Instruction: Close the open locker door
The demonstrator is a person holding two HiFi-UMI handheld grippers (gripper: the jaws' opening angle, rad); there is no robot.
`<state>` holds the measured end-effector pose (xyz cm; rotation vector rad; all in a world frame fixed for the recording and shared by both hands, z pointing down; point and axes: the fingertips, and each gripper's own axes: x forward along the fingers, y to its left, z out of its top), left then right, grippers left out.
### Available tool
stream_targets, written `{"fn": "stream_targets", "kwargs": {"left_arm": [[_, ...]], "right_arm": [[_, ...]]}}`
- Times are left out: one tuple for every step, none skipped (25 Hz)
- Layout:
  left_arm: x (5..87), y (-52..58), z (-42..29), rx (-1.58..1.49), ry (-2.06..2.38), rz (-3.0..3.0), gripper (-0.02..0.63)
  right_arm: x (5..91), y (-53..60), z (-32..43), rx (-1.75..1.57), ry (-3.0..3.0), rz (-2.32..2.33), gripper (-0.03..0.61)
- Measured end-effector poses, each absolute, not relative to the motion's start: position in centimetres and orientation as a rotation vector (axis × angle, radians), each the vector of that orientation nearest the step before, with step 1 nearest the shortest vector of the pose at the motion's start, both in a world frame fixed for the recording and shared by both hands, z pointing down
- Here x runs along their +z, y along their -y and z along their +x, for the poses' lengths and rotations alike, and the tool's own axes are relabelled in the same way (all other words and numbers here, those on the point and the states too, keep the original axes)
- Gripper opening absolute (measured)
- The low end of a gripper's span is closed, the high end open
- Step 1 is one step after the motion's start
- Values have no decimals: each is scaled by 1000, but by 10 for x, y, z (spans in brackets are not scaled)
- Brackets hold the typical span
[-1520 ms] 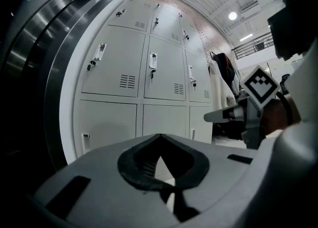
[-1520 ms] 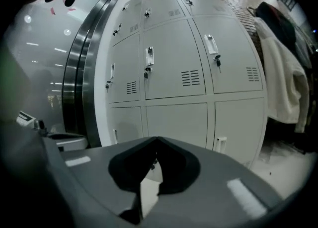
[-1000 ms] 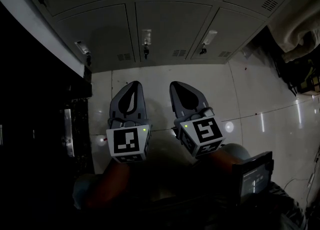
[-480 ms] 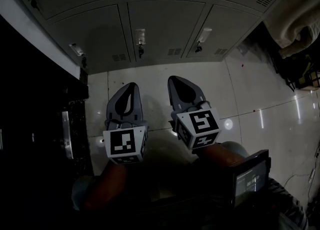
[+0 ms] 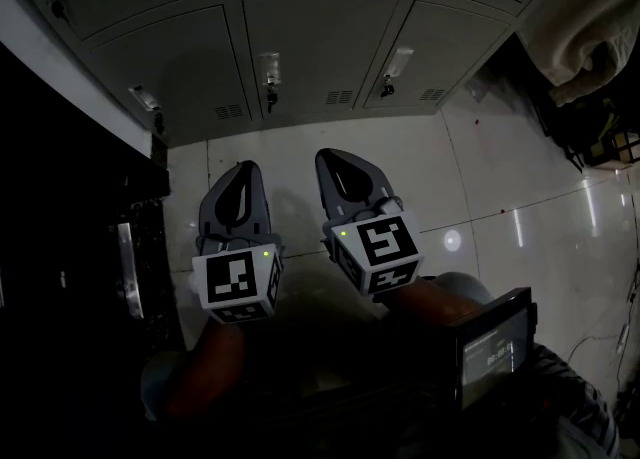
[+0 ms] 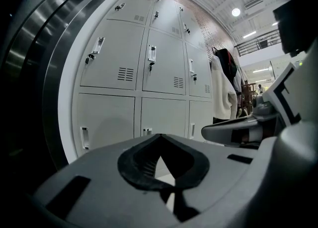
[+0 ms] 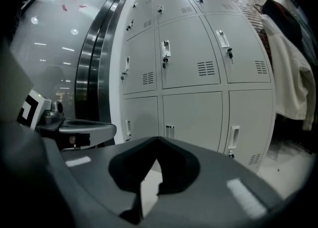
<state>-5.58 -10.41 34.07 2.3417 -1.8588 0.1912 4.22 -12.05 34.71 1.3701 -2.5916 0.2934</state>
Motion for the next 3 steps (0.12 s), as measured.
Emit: {"fn": "stream_targets", "kwargs": {"left_arm": [[342, 104, -56, 195, 1861, 2337, 3], [343, 104, -56, 199, 1862, 2334, 3], [344, 104, -56, 202, 1863, 2331, 3]], "right_arm": [[347, 120, 42, 291, 2593, 1365, 0], [347, 120, 41, 289, 2594, 1362, 0], [347, 120, 41, 286, 2595, 1359, 0]]}}
